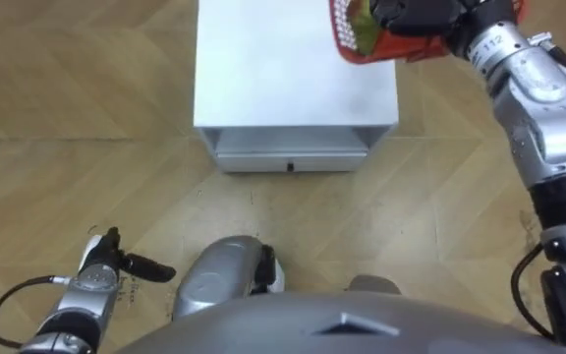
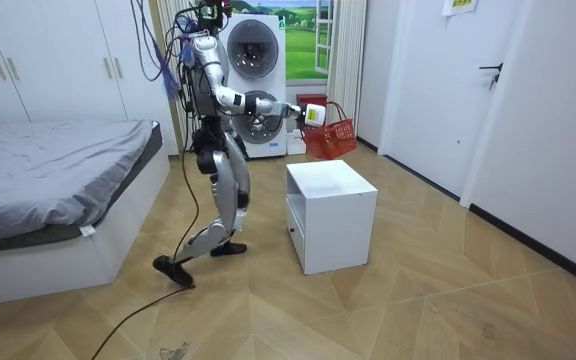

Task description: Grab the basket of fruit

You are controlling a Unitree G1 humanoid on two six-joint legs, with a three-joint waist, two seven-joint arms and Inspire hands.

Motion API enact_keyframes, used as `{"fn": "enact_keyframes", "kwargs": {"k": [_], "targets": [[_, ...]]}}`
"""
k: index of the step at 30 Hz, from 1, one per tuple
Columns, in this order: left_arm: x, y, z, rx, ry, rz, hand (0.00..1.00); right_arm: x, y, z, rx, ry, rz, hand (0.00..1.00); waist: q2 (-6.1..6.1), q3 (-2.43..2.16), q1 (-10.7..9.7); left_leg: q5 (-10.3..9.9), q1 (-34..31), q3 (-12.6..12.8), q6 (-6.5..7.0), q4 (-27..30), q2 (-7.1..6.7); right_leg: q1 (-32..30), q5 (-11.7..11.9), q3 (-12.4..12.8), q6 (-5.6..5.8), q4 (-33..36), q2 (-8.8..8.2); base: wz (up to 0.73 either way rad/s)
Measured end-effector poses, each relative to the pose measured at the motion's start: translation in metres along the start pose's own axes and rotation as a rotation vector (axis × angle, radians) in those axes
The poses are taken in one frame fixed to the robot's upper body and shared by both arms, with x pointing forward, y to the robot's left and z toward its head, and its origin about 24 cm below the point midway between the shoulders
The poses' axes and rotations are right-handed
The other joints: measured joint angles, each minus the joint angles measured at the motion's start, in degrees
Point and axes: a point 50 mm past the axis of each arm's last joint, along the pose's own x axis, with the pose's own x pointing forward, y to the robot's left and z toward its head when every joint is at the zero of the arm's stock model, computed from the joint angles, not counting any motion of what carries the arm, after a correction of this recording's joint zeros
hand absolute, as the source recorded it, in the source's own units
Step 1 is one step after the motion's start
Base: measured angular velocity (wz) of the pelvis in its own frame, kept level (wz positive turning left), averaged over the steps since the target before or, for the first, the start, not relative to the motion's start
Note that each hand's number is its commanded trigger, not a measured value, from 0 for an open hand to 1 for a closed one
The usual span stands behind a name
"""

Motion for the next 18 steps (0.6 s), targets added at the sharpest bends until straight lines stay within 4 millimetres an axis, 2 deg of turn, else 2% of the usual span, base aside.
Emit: {"fn": "enact_keyframes", "kwargs": {"k": [2,3,4,6,8,9,15,16,17,18], "targets": [[0.000,-0.002,0.001,-0.002,-0.017,-0.002,0.00,0.000,0.000,0.000,-0.001,-0.001,-0.004,1.00,-0.16,0.03,0.10,1.20,2.29,-0.39,-1.48,-2.58,1.68,-2.14,-0.30,-1.67,-0.25,-12.32,2.05,-0.15],[0.000,-0.001,0.003,-0.003,-0.023,0.000,0.00,0.000,0.001,0.002,-0.003,-0.008,0.000,1.00,-0.57,0.06,0.16,1.53,3.06,-1.08,-2.17,-2.69,2.24,-2.02,0.70,-2.61,-0.48,-17.66,2.85,-0.06],[0.000,-0.002,0.004,-0.003,-0.026,-0.001,0.00,0.000,0.002,0.003,-0.002,-0.011,0.002,1.00,-0.60,-0.02,0.17,1.84,3.44,-1.30,-2.81,-3.09,2.73,-1.12,1.44,-3.28,-1.06,-18.97,3.31,-0.17],[0.000,-0.003,-0.001,-0.005,-0.022,-0.010,0.00,0.001,0.007,0.010,-0.004,-0.038,0.034,1.00,-0.47,0.08,1.05,3.61,6.78,-2.46,-5.43,-9.06,4.80,3.80,5.69,-5.57,-2.78,-27.17,6.77,-0.23],[-0.001,-0.004,-0.005,-0.015,-0.006,-0.013,0.00,0.002,0.011,0.012,-0.010,-0.047,0.059,1.00,-0.84,0.03,1.61,5.36,9.81,-2.29,-6.26,-13.75,5.76,7.33,8.24,-5.15,-3.38,-33.31,8.78,-0.12],[-0.001,-0.006,-0.008,-0.025,0.001,-0.020,0.00,0.002,0.012,0.016,-0.016,-0.060,0.068,1.00,-0.92,0.02,1.72,6.18,11.43,-2.28,-6.53,-15.90,5.83,8.82,9.04,-5.18,-3.47,-35.45,9.18,-0.07],[-0.003,-0.005,-0.018,-0.056,0.026,-0.022,0.00,0.002,0.018,0.028,-0.029,-0.099,0.091,1.00,-0.90,0.00,1.83,7.22,15.19,-3.91,-7.35,-20.38,5.52,11.89,9.12,-6.25,-3.51,-38.13,10.07,0.05],[-0.004,-0.005,-0.022,-0.055,0.034,-0.023,0.00,0.002,0.018,0.027,-0.027,-0.090,0.092,1.00,-0.87,0.02,1.88,7.67,16.68,-5.89,-7.52,-21.66,5.44,12.14,9.11,-6.73,-3.52,-37.49,10.21,0.00],[-0.004,-0.005,-0.021,-0.054,0.032,-0.022,0.00,0.002,0.020,0.026,-0.030,-0.084,0.096,1.00,-0.74,0.10,2.28,8.33,18.54,-9.87,-7.63,-23.28,5.66,11.60,8.85,-7.25,-3.73,-35.66,10.66,-0.31],[-0.005,-0.004,-0.025,-0.049,0.035,-0.012,0.00,0.002,0.022,0.027,-0.041,-0.087,0.104,1.00,-0.72,-0.06,3.61,8.38,19.06,-13.45,-7.69,-23.84,6.32,10.92,8.97,-6.24,-4.91,-38.92,12.28,-0.57]]}}
